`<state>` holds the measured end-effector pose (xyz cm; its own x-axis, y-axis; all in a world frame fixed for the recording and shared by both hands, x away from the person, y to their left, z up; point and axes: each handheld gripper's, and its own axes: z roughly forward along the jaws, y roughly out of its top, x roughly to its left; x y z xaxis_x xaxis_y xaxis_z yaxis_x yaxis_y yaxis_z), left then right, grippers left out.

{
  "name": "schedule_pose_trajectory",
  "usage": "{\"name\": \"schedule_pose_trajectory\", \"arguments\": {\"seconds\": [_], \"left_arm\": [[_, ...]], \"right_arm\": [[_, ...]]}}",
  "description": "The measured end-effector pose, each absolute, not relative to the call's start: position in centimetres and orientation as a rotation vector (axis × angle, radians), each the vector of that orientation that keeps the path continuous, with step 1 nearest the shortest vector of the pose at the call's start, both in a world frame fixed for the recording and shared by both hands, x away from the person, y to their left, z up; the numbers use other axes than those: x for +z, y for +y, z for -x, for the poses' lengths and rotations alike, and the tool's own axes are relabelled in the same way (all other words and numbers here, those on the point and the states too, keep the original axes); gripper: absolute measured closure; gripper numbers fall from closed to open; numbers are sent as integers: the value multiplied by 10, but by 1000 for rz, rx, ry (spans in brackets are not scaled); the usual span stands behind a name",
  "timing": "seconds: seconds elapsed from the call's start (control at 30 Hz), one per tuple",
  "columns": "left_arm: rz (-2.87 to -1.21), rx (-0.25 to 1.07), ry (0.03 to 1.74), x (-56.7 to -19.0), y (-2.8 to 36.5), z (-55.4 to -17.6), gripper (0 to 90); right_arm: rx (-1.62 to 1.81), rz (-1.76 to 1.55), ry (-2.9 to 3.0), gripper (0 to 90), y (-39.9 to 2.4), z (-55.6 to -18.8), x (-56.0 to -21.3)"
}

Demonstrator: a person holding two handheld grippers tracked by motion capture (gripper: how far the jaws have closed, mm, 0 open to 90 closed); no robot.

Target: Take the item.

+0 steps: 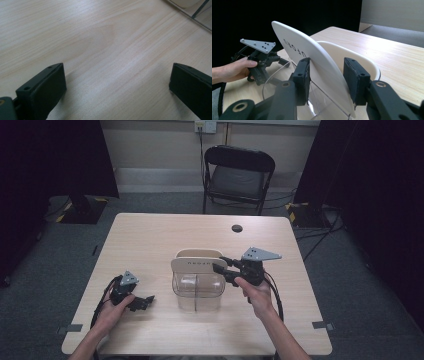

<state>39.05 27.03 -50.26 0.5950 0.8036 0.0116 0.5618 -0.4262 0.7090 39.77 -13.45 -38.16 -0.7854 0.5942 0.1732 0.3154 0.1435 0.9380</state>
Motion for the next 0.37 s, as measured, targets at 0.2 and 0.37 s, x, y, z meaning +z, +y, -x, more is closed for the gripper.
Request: {"name": "schedule_pose_trajectory", "arguments": {"seconds": [0.2,0.37], "left_arm": [[-2145,461,1078,-503,270,-391,3],[-2145,461,1077,-503,270,-391,3]], "right_arm": [[1692,-889,2183,580,-135,-398,-382],[1692,-888,2181,580,-135,-398,-382]]}}
